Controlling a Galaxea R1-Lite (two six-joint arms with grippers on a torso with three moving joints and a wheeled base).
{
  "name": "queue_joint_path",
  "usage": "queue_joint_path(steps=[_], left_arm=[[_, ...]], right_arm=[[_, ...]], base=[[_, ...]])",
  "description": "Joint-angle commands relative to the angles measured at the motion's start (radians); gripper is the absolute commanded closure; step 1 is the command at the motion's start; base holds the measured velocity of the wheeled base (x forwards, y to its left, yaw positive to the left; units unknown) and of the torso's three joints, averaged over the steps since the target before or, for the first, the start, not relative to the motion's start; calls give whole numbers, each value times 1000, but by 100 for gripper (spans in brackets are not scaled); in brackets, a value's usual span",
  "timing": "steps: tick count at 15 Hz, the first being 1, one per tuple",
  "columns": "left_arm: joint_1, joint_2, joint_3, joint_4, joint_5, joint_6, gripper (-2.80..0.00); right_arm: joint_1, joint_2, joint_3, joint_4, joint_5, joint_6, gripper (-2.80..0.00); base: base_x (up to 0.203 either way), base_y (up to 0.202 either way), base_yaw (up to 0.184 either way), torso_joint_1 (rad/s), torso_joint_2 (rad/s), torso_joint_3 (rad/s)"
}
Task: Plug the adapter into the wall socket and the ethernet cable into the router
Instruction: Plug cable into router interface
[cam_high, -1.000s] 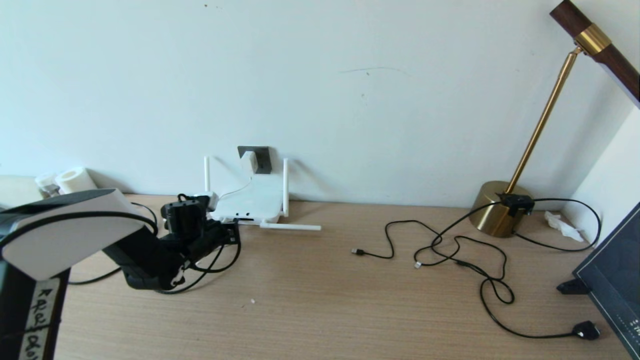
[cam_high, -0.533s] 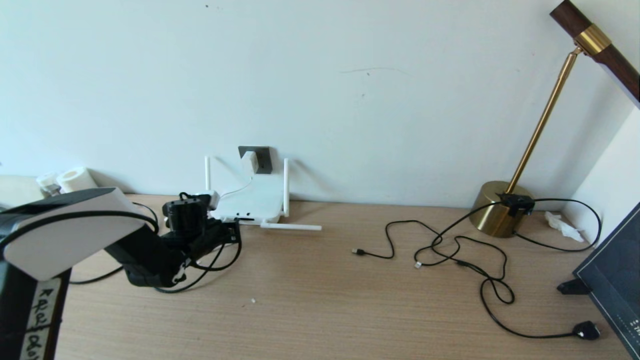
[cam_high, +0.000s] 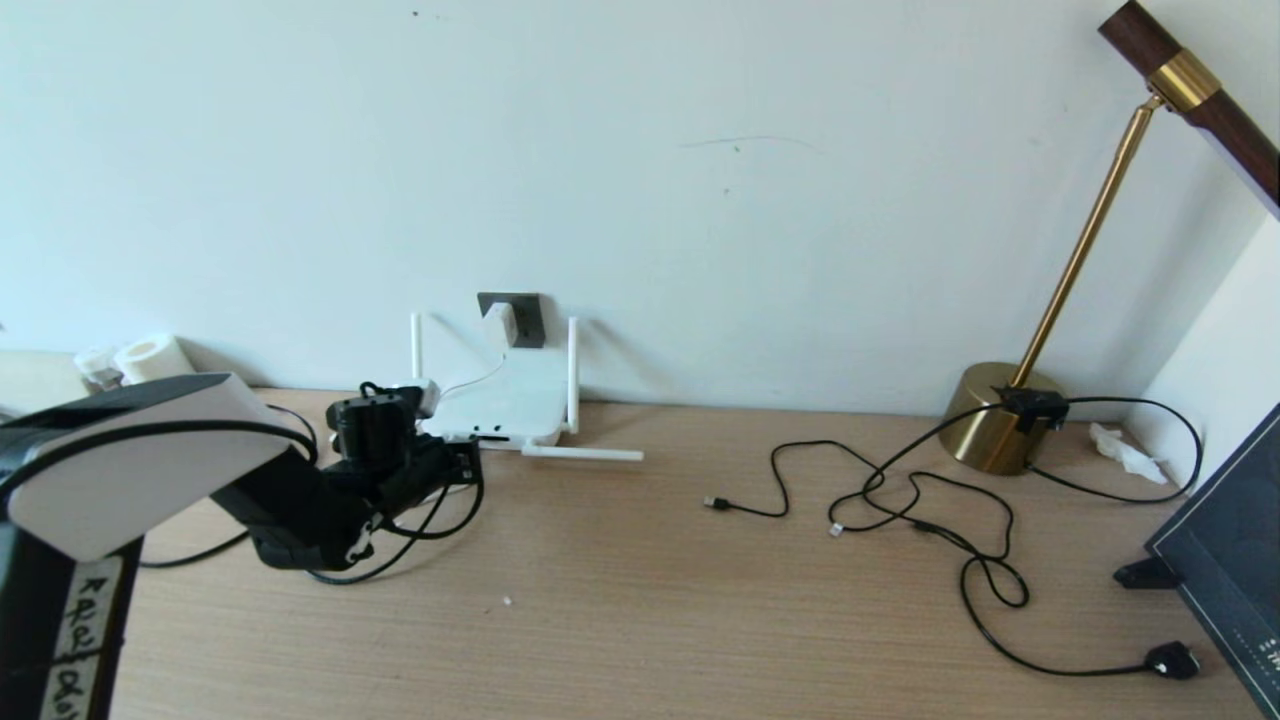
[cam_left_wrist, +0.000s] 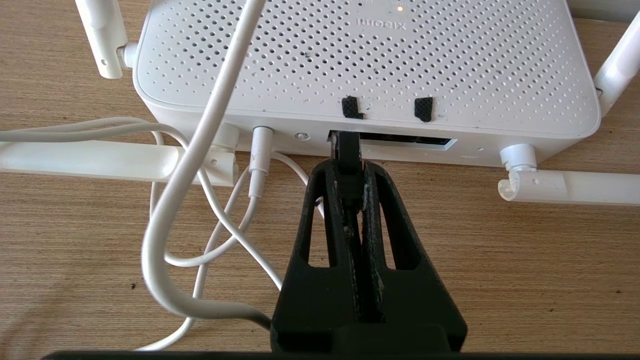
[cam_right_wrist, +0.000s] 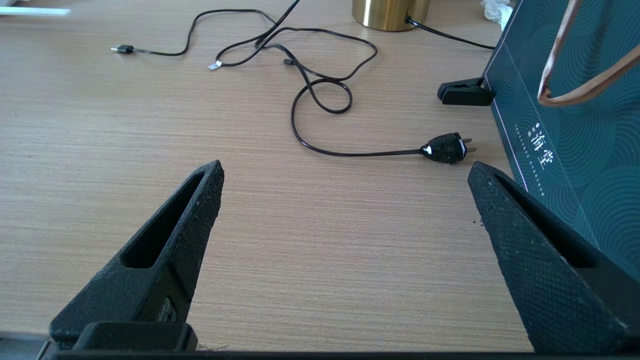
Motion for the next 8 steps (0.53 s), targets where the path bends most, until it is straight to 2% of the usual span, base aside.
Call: queue_joint_path(steps=[1,8], left_arm=[[0,3,-3,-7,0,-1,0],[3,9,-14,14,0,7,0]], right_arm=[[0,0,0,1,0,0,-280],[0,0,0,1,0,0,-280]], base=[[0,0,0,0,0,0],[0,0,0,0,0,0]])
